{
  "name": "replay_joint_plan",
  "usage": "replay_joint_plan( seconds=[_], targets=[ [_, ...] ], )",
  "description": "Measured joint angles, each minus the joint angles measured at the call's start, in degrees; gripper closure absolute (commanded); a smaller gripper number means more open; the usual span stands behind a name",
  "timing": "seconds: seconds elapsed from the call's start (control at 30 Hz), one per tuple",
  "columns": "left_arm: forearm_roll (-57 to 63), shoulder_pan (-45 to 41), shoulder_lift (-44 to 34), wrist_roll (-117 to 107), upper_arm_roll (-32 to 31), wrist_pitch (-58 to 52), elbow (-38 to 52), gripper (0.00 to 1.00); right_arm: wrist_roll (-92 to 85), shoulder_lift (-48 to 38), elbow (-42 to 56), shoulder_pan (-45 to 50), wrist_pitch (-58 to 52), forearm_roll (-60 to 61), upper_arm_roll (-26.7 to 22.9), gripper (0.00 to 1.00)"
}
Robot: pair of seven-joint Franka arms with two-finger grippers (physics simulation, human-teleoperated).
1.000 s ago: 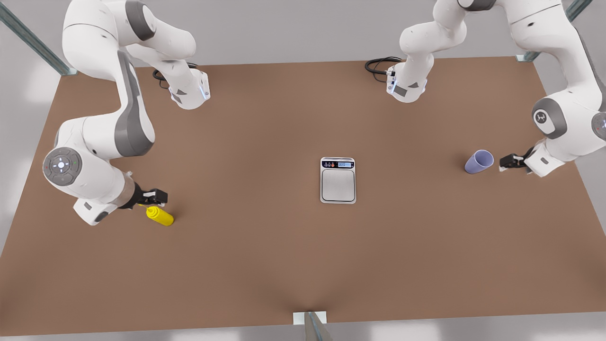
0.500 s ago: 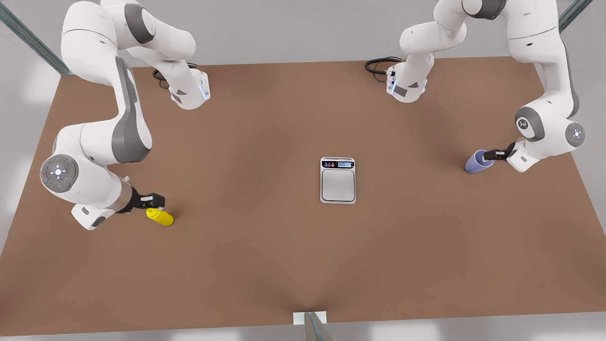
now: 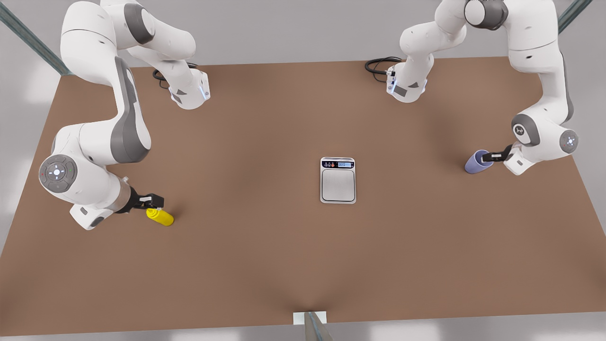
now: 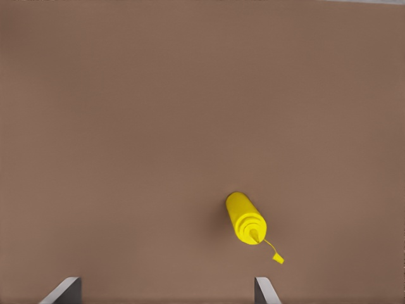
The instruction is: Move cup to the weight, pick up sauce bottle, pour sauce
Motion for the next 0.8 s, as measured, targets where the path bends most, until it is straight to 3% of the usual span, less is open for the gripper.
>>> replay_joint_plan(
  seconds=[0.27,0.3,0.33,0.43,0.57,0.8],
  targets=[
    [-0.08,-0.05,3.54,0.00,-0.09,2.67,0.00,0.24,0.00,-0.04,0.00,0.11,0.00,0.01,0.00,0.00],
    [-0.08,-0.05,3.70,0.00,-0.09,2.73,0.00,0.31,0.00,0.00,0.00,0.19,0.00,0.00,0.00,0.00],
    [-0.08,-0.08,4.02,0.00,-0.09,3.22,0.00,0.51,0.00,0.00,0.00,0.17,0.00,0.00,0.00,0.00],
    [-0.09,-0.17,4.18,0.00,-0.09,3.47,0.08,0.57,0.00,0.00,0.00,0.17,0.00,0.00,0.00,0.00],
    [1.10,-0.19,4.18,-0.14,-0.09,3.54,0.09,0.75,0.00,0.00,0.00,0.17,0.00,0.00,0.00,0.00],
    [0.13,-1.43,4.01,-0.16,-0.17,3.47,1.20,0.79,0.00,0.00,0.00,0.26,0.00,0.08,0.00,0.00]
  ],
)
